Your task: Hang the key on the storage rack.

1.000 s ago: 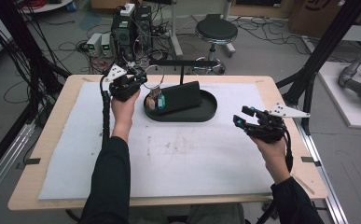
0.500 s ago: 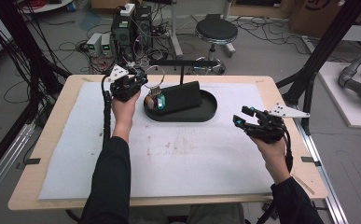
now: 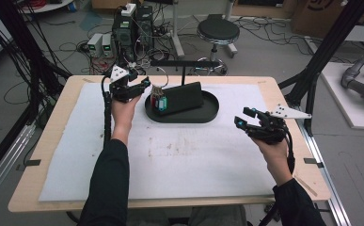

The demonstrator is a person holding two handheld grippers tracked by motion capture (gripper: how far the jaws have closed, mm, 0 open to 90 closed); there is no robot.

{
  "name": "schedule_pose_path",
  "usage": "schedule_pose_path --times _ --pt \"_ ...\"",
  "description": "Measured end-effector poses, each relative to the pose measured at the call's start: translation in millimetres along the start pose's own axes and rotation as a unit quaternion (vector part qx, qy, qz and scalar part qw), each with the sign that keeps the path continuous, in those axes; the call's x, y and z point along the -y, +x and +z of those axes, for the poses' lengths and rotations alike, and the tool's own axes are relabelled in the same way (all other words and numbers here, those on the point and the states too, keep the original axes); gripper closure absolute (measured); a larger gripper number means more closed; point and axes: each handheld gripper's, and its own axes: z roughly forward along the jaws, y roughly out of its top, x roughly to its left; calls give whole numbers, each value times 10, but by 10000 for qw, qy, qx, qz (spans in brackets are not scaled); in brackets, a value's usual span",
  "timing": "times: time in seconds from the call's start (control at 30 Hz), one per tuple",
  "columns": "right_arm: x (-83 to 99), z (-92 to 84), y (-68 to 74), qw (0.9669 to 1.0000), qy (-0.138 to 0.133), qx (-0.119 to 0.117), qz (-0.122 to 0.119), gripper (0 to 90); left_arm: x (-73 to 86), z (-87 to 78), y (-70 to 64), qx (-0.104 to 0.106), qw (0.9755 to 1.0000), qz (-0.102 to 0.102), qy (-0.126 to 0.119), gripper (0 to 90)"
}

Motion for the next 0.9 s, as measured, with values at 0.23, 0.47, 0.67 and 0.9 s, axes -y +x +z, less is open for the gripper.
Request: schedule_pose_path --times 0.23,0.47,0.67,0.9 --pt "-1 -6 3 10000 4 -5 18 397 -49 -64 -18 -161 9997 148 83 303" --pt "-2 -4 -4 10000 -13 -1 16 397 -123 -165 -58 -126 9995 244 151 277" --pt "10 -3 4 10000 34 -63 -32 396 -222 -312 -109 -36 9992 345 198 272" --pt "19 -113 -26 9999 -11 88 -62 396 -328 -515 -247 423 9979 302 387 271"
